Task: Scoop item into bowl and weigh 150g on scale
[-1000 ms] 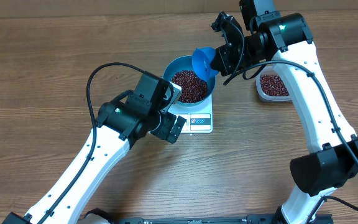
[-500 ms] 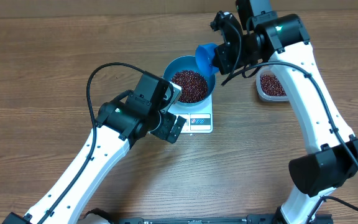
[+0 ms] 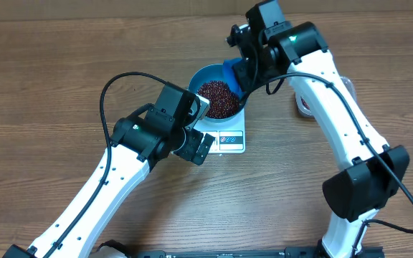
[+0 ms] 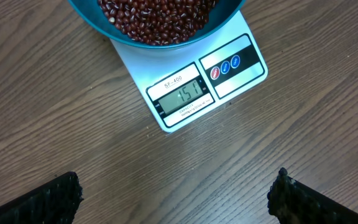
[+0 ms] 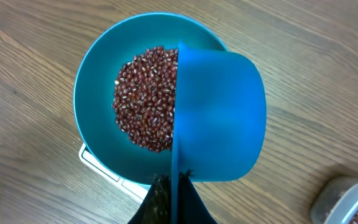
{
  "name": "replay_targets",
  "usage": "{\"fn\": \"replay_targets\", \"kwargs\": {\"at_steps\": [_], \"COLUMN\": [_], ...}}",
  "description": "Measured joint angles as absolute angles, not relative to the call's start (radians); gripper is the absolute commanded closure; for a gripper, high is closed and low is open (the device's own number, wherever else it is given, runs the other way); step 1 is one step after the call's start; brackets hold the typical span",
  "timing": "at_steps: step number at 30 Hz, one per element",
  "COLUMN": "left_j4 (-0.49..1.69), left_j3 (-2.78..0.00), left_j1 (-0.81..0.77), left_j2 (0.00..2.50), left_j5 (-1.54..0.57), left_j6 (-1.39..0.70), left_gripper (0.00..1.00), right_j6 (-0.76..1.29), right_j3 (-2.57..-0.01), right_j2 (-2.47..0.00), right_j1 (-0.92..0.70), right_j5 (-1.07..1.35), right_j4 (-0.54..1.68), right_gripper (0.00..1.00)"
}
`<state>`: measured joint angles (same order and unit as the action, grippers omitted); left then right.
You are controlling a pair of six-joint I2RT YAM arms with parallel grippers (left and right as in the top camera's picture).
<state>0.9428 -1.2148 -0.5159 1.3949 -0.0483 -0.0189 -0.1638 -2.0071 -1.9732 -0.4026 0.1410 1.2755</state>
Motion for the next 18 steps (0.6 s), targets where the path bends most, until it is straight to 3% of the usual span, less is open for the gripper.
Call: {"fn": "replay_targets", "kwargs": {"at_steps": [18], "left_j4": [0.943], "left_j3": [-1.215], "left_j1": [-0.516], "left_j2": [1.395], "left_j5": [-0.048], "left_j6": [-0.019], "left_gripper": [0.00], "right_j6": [-0.149], "right_j3": [-2.007], "right_j2": [-2.009], "right_j1": [-0.408], "right_j5": [0.175], "right_j4": [1.248], "right_gripper": [0.96]}}
